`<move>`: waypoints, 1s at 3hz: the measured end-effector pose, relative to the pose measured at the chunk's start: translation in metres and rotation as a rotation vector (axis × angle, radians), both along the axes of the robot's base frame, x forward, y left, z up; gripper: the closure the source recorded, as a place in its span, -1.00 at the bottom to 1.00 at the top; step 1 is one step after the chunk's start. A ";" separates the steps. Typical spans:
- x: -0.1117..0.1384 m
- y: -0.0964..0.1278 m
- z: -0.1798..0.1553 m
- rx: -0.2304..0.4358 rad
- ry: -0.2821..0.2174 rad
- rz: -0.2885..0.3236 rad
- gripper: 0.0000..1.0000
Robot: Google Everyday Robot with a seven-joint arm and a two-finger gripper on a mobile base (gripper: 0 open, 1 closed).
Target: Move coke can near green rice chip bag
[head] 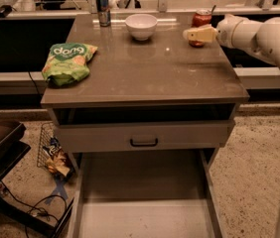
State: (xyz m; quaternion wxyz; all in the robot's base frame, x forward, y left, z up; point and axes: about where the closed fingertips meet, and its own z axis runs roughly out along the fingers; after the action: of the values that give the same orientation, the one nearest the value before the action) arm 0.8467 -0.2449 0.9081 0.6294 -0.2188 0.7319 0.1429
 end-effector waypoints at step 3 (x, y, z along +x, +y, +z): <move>0.057 -0.045 0.083 0.037 -0.184 -0.081 -0.09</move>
Offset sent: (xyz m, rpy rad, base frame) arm 0.0877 -0.0922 0.1315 0.0482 -0.2484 -0.1183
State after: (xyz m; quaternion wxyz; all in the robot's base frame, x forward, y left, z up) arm 0.9040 -0.2901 0.9908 0.7030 -0.1894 0.6766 0.1102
